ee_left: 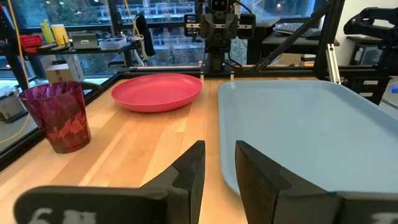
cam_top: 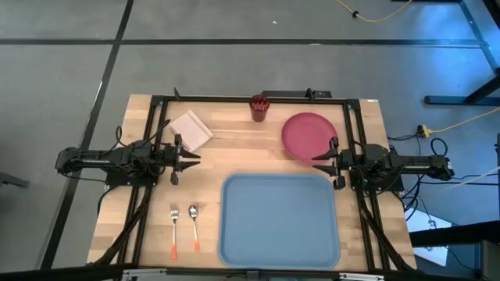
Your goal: Pick and place plate/cup/fork/spoon on tray
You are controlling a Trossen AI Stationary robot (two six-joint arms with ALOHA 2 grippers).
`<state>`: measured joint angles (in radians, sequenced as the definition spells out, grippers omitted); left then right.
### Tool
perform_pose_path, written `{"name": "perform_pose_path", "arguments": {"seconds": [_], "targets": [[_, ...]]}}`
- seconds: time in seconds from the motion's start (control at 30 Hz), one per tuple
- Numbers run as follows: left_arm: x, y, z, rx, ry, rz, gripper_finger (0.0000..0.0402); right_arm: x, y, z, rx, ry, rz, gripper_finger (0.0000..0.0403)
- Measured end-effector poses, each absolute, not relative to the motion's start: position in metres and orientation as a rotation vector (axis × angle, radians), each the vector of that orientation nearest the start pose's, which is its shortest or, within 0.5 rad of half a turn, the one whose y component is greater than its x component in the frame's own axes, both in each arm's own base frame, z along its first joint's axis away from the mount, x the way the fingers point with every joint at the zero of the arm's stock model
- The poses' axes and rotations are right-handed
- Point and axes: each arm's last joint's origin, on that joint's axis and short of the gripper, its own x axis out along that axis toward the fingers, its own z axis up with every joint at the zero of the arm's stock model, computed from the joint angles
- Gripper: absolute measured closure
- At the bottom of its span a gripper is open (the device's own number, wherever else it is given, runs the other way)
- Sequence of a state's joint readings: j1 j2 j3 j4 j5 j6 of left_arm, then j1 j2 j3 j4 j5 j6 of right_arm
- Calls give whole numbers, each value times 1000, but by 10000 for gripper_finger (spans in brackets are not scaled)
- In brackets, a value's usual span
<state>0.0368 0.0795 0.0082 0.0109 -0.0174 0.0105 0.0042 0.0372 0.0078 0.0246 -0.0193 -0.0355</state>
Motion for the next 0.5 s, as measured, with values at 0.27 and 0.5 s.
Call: {"name": "perform_pose_path", "arguments": {"seconds": [0.27,0.5], "targets": [[102,4,161,10,61,54,320,100,1,166,-118,3,23,278],[102,4,161,10,61,53,320,100,1,166,-162,3,24,278]]}}
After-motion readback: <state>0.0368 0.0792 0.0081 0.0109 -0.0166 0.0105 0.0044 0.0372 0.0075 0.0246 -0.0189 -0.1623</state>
